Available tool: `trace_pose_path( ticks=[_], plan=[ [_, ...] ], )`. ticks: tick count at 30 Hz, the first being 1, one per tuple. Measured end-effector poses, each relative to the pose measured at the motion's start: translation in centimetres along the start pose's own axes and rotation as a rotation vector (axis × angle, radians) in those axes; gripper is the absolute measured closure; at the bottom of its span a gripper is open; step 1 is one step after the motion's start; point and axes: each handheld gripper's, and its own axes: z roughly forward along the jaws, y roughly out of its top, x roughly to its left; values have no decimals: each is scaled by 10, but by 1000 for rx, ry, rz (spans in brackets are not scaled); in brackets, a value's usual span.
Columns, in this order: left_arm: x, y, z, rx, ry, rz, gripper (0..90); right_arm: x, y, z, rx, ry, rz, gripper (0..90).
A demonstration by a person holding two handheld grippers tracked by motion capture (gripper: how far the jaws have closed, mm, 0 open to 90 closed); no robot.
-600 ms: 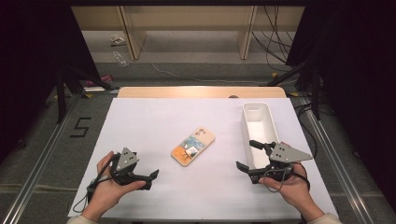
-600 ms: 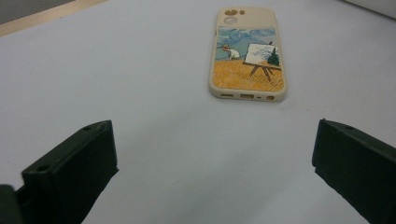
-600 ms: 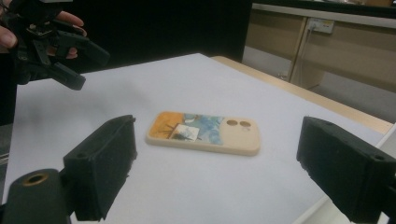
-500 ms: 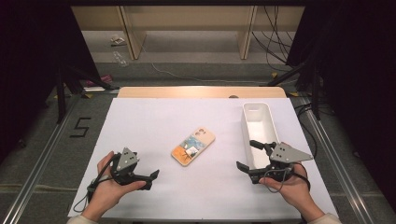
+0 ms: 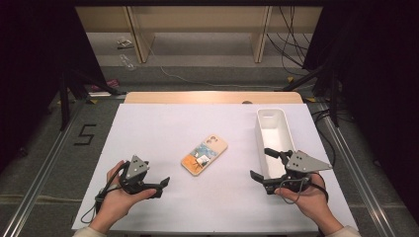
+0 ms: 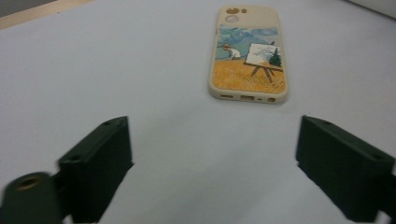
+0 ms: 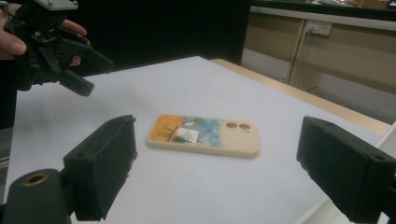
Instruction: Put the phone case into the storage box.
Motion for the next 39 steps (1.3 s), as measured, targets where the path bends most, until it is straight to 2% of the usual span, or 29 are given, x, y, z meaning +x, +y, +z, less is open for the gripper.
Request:
trace_pose_path(
  ticks=[3, 4, 7, 8, 9, 11, 14, 15, 22, 26, 29, 30, 31, 32, 33, 35, 36, 39],
  plan=[
    [1, 2, 1, -10, 6, -7, 279, 0, 0, 0, 0, -1, 2, 127],
    [2, 3, 3, -19, 22, -6, 335, 1, 0, 1, 1, 1, 2, 127],
    [3, 6, 4, -30, 24, -3, 548, 1, 0, 1, 1, 2, 2, 127],
    [3, 7, 6, -36, 29, -11, 548, 1, 0, 1, 2, 3, 4, 127],
    [4, 9, 8, -36, 29, -11, 662, 1, 0, 2, 2, 4, 5, 127],
    [5, 12, 13, -29, 31, -22, 770, 1, 0, 2, 4, 6, 4, 127],
    [7, 14, 19, -15, 28, -32, 861, 1, 0, 2, 2, 4, 5, 127],
    [7, 17, 25, 0, 20, -35, 880, 1, 0, 2, 2, 3, 6, 127],
    [-1, 25, 40, 25, -13, -15, 897, 1, 0, 2, 1, 5, 8, 127],
    [1, 30, 51, 42, 7, -23, 897, 1, 0, 2, 1, 4, 7, 127],
    [3, 31, 64, 68, 15, -22, 897, 1, 0, 2, 1, 5, 6, 127],
    [3, 31, 74, 85, 20, -22, 897, 1, 0, 2, 2, 5, 7, 127],
    [3, 31, 74, 85, 20, -22, 897, 1, 0, 2, 2, 5, 7, 127],
    [4, 31, 85, 103, 24, -14, 897, 1, 0, 2, 2, 4, 7, 128],
    [4, 31, 85, 103, 24, -14, 897, 1, 0, 2, 2, 5, 7, 127],
    [5, 32, 96, 119, 27, -16, 897, 1, 0, 2, 1, 6, 8, 127],
    [7, 32, 105, 129, 27, -18, 897, 1, 0, 2, 2, 6, 8, 127],
    [7, 32, 112, 139, 20, -14, 897, 0, -1, 2, 4, 6, 8, 127]
  ],
)
